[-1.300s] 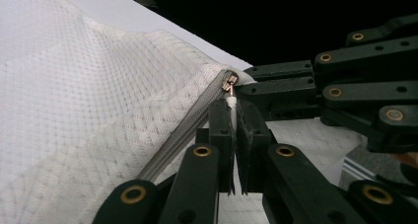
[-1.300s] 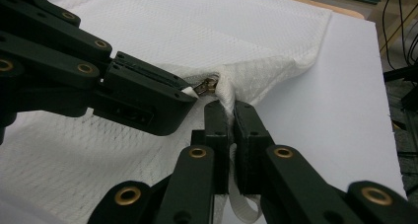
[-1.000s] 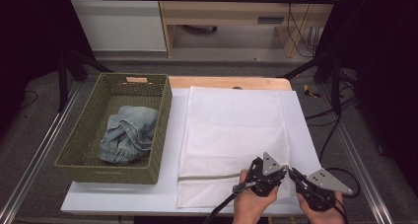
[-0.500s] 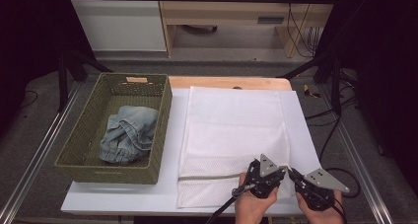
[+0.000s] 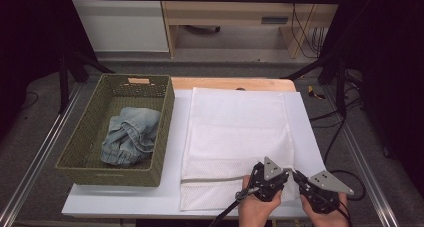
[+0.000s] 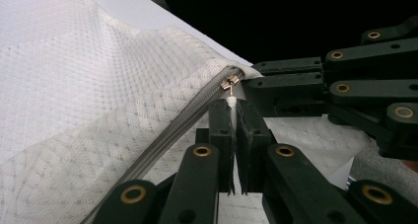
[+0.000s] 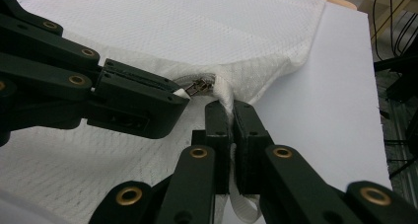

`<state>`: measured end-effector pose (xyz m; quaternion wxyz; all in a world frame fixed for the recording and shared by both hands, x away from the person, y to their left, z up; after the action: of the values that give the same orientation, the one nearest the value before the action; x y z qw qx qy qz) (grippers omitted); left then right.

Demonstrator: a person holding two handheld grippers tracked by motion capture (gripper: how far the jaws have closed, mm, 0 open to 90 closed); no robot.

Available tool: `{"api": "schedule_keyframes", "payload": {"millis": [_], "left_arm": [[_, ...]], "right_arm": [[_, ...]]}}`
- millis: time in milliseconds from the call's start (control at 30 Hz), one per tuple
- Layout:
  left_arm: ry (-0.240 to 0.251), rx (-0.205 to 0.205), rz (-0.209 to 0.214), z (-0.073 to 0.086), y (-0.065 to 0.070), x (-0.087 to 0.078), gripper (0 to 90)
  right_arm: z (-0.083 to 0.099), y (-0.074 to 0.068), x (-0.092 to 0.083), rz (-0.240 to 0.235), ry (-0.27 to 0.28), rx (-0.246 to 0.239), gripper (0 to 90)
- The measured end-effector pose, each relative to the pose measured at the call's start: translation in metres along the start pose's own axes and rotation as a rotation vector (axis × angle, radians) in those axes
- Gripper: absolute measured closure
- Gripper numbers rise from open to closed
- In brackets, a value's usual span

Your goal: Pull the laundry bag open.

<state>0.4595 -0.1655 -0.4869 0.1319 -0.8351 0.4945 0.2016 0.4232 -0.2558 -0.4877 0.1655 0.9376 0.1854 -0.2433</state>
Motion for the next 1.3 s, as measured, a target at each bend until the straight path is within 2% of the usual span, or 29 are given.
{"api": "schedule_keyframes", "payload": {"millis": [133, 300, 500, 600, 700, 900, 1167, 1300], "left_arm": [[-0.002, 0.006, -0.005, 0.000, 0.000, 0.000, 86.8], [0.005, -0.015, 0.019, 0.000, -0.001, 0.000, 86.9], [-0.003, -0.006, 0.011, 0.001, -0.002, -0.001, 86.9], [-0.012, 0.004, -0.007, 0.002, -0.005, -0.001, 86.9], [-0.013, -0.008, 0.000, 0.006, -0.009, -0.002, 86.8], [-0.011, -0.018, 0.001, 0.008, -0.008, -0.002, 86.8], [-0.015, -0.011, -0.017, 0.009, -0.009, -0.002, 86.8], [-0.026, 0.006, -0.020, 0.009, -0.012, -0.005, 86.8]], "right_arm": [[0.000, 0.000, 0.000, 0.002, 0.000, -0.003, 86.6], [0.000, 0.000, -0.001, 0.002, -0.002, -0.004, 86.6], [0.000, 0.000, 0.000, 0.002, -0.003, -0.004, 86.7], [-0.001, 0.001, -0.001, 0.009, -0.003, 0.000, 86.7], [0.000, 0.004, -0.002, 0.013, 0.001, 0.010, 86.7], [0.001, 0.003, -0.001, 0.006, -0.003, 0.013, 86.4], [0.001, 0.002, -0.001, 0.012, -0.002, 0.004, 86.5], [0.001, 0.003, -0.002, 0.016, -0.002, 0.012, 86.5]]}}
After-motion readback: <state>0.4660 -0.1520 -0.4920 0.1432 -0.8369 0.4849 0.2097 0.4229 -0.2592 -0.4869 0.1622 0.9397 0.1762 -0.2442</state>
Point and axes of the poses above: each handheld gripper's, and its own axes: x roughly forward along the jaws, z roughly out of its underside, y roughly to its right, the point moved 9 cm from there along x, roughly forward along the jaws, and after that the axes turned 7 degrees about -x, right-handed, at the moved point
